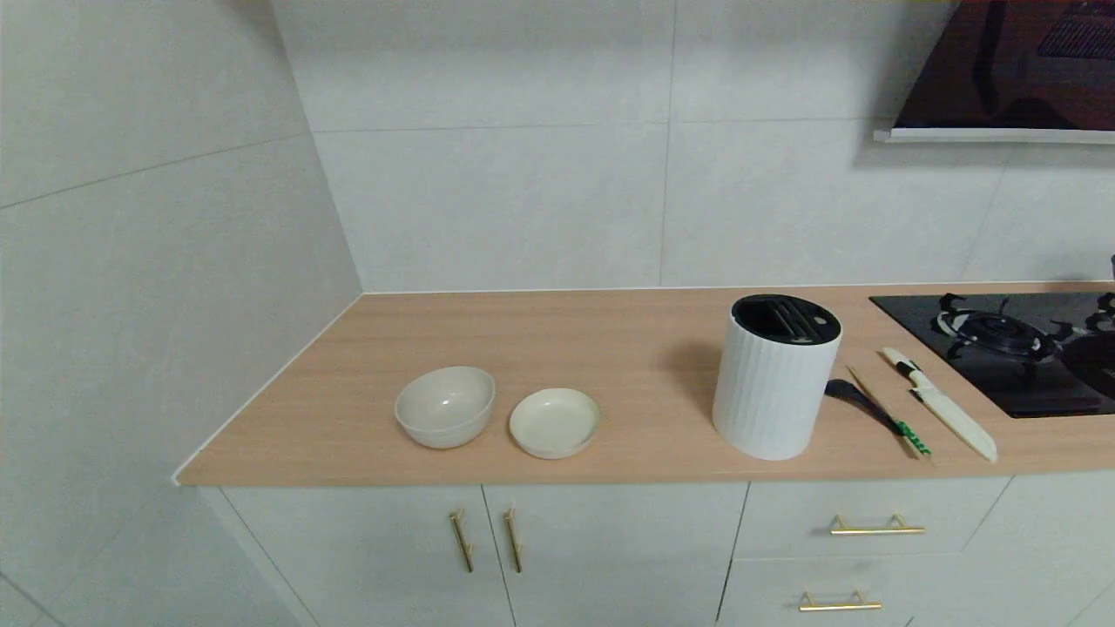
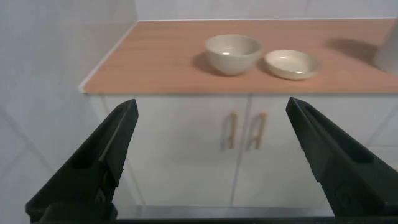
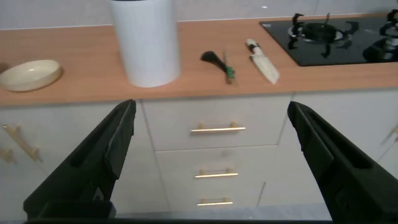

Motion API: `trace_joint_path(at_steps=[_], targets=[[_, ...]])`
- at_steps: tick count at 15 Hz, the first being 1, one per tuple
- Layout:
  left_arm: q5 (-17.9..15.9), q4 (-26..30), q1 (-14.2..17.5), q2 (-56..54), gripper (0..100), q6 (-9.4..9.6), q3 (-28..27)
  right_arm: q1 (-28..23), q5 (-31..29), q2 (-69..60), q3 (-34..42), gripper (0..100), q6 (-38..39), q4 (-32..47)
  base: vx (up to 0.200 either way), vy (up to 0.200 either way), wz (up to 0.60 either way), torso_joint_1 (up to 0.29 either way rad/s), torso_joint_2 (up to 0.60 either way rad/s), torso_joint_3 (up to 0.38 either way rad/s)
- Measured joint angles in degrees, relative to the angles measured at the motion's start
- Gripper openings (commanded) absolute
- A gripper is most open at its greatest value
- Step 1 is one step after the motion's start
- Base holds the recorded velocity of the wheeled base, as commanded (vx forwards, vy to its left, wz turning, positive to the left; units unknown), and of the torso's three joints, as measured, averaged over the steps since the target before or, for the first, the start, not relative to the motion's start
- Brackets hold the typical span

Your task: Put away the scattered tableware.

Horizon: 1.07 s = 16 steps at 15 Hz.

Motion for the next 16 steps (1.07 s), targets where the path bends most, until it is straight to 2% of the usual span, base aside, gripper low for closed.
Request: trace_joint_path(at_steps=[11, 16], targets=[[0.0, 0.0, 0.0, 0.0, 100, 0.00, 0.0, 0.0, 0.0, 0.0, 0.0, 100, 0.0, 0.0, 0.000, 0.200, 0.00, 0.002, 0.00, 0.000], [-0.1, 0.0, 0.1, 0.0, 100, 0.07, 0.0, 0.0, 0.0, 0.0, 0.0, 100, 0.0, 0.0, 0.000, 0.000, 0.00, 0.000, 0.00, 0.000]])
